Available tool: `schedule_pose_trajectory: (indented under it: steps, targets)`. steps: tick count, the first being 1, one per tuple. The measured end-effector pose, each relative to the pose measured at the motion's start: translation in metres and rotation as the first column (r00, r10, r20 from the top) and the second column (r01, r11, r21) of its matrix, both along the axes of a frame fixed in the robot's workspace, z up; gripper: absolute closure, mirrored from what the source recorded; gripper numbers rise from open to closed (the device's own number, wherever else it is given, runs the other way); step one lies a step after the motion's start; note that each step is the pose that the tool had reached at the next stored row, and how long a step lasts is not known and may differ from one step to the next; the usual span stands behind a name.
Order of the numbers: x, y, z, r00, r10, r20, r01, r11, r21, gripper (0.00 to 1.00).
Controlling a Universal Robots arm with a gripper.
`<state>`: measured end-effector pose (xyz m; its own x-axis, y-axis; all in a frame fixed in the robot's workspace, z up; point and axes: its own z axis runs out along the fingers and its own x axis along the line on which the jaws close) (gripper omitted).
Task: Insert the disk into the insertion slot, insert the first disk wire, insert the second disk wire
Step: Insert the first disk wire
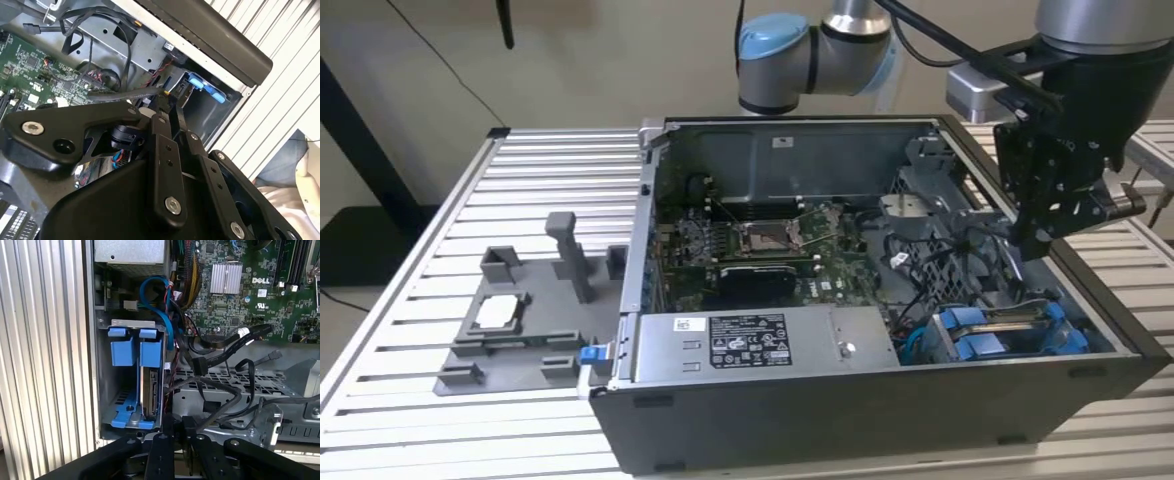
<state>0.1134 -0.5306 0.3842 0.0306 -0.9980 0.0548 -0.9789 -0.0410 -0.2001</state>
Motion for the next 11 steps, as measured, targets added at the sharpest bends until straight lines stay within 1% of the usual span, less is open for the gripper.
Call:
schedule_pose_trajectory:
  steps: [7,8,10,11]
  targets:
    - [0.0007,0.0000,-0.0001,1.0000,0.000,-0.0008,0.000,1.0000,0.0001,0.81]
    - [0.0014,-0.0003,-0.0001,1.0000,0.000,-0.0055,0.000,1.0000,-0.0003,0.81]
    - [0.0036,-0.0010,-0.0002,0.9996,0.000,-0.0285,0.000,1.0000,-0.0031,0.81]
    - [0.0040,-0.0011,-0.0004,0.9994,0.000,-0.0338,0.000,1.0000,-0.0038,0.81]
